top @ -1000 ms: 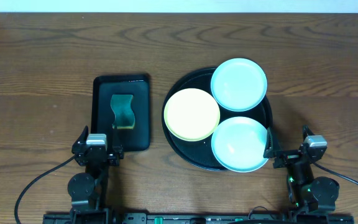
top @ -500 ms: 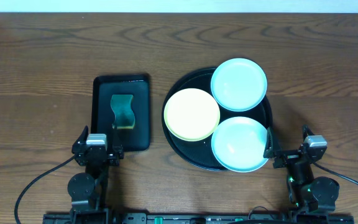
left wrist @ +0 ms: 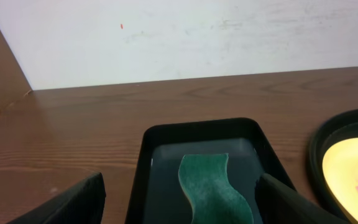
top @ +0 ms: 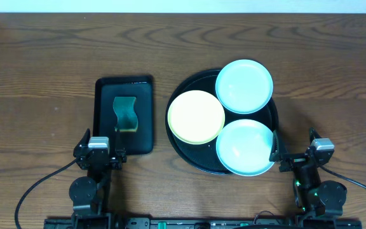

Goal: Clean dirty plates on tray and stack at the side

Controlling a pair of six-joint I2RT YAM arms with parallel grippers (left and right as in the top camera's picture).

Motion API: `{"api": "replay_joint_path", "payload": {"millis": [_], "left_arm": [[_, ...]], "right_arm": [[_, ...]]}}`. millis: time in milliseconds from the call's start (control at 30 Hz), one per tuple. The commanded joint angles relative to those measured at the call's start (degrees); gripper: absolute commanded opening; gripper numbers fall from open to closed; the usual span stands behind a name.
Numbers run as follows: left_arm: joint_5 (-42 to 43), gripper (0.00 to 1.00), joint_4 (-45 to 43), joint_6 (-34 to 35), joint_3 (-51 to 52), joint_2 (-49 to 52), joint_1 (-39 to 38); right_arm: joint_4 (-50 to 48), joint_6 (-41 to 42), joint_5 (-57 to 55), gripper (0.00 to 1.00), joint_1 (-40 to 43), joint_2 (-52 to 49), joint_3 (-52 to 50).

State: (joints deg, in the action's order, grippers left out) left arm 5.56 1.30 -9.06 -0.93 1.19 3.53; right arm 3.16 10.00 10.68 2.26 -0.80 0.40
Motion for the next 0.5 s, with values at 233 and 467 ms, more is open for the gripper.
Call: {"api": "replay_joint_path", "payload": {"millis": [233,467], "left_arm": [[0.0,0.77,2.2,3.6,0.1,0.2,-0.1],[0.0,0.77,5.2,5.6,-2.2,0.2,-0.1]], "right_arm": [[0.3,-0.4,0.3,0.99,-0.4,-0.9,-0.1],[0.2,1.4,0.3,0.99,-0.4,-2.6,-0.1]]}}
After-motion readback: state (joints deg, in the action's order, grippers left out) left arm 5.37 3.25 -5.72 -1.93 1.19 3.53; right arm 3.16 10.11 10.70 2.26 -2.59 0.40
